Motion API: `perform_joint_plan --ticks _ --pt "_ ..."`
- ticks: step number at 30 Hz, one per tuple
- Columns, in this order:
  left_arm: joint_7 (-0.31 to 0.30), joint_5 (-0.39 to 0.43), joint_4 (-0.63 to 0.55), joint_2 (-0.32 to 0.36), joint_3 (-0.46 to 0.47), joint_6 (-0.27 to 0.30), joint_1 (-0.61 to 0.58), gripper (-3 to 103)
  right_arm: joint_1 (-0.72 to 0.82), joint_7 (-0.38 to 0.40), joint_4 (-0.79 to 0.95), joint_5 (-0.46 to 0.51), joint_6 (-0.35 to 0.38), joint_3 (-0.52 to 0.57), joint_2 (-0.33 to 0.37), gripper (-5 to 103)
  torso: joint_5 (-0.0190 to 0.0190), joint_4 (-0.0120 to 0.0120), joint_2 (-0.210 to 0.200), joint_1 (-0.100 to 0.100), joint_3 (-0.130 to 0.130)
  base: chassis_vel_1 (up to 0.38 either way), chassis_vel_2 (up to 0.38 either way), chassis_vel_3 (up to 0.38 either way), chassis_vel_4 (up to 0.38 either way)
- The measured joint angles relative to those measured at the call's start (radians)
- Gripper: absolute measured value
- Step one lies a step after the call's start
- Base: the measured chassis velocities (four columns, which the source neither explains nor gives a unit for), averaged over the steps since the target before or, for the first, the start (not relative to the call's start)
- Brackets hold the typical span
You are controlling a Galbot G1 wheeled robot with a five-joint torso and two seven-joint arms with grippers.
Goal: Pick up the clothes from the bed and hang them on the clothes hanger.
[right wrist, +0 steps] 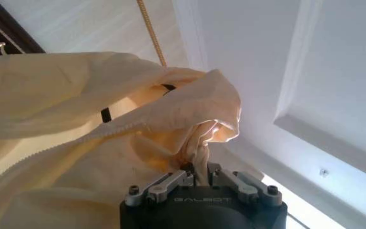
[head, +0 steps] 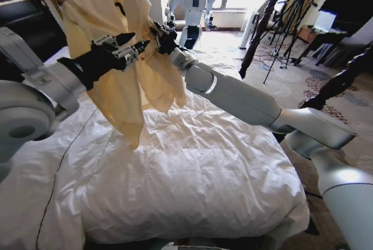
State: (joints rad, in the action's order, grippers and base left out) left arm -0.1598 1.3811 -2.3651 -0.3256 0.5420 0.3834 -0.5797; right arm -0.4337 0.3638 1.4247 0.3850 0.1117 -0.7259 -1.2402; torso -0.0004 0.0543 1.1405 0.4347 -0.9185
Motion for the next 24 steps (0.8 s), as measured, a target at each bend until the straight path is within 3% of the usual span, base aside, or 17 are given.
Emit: perform_joint_plan --ticks 2,4,5,9,14,19,24 --pt "-0.007 0.0 -0.005 -0.004 -0.001 0.002 -0.003 69 -0.002 0.001 0.002 0.006 -0.001 0.001 0.006 5 0.0 -0.0001 0.0 0.0 0.0 0.0 0.0 0.0 0.0" --pt "-0.021 0.005 -0.006 -0.01 -0.002 0.002 -0.009 81 -0.011 -0.002 0.016 0.022 -0.007 0.0 0.032 5 0.0 0.0 0.0 0.0 0.0 0.0 0.0 0.0 0.0" --pt "-0.021 0.005 -0.006 -0.01 -0.002 0.002 -0.009 81 -0.011 -0.002 0.016 0.022 -0.007 0.0 0.032 5 0.0 0.0 0.0 0.0 0.0 0.0 0.0 0.0 0.0" --pt "-0.067 0.004 0.041 -0.009 -0.001 -0.006 -0.012 98 -0.049 -0.096 0.033 0.027 -0.064 -0.017 0.106 5 0.0002 0.0 0.0 0.0 0.0 0.0 0.0 0.0 0.0" --pt "-0.064 -0.03 0.139 -0.005 -0.001 -0.023 -0.005 100 -0.094 -0.198 0.051 0.027 -0.123 -0.037 0.188 5 -0.0001 0.0 0.0 0.0 0.0 0.0 0.0 0.0 0.0" --pt "-0.006 -0.073 0.277 0.009 0.006 -0.029 0.007 100 -0.162 -0.322 0.072 0.035 -0.227 -0.065 0.321 5 0.0 0.0001 0.0 0.0 0.0 0.0 0.0 0.0 0.0" --pt "0.041 -0.061 0.319 0.022 0.015 -0.029 0.014 100 -0.195 -0.378 0.073 0.027 -0.308 -0.085 0.403 5 0.0002 -0.0001 0.0 0.0 0.0 0.0 0.0 0.0 0.0"
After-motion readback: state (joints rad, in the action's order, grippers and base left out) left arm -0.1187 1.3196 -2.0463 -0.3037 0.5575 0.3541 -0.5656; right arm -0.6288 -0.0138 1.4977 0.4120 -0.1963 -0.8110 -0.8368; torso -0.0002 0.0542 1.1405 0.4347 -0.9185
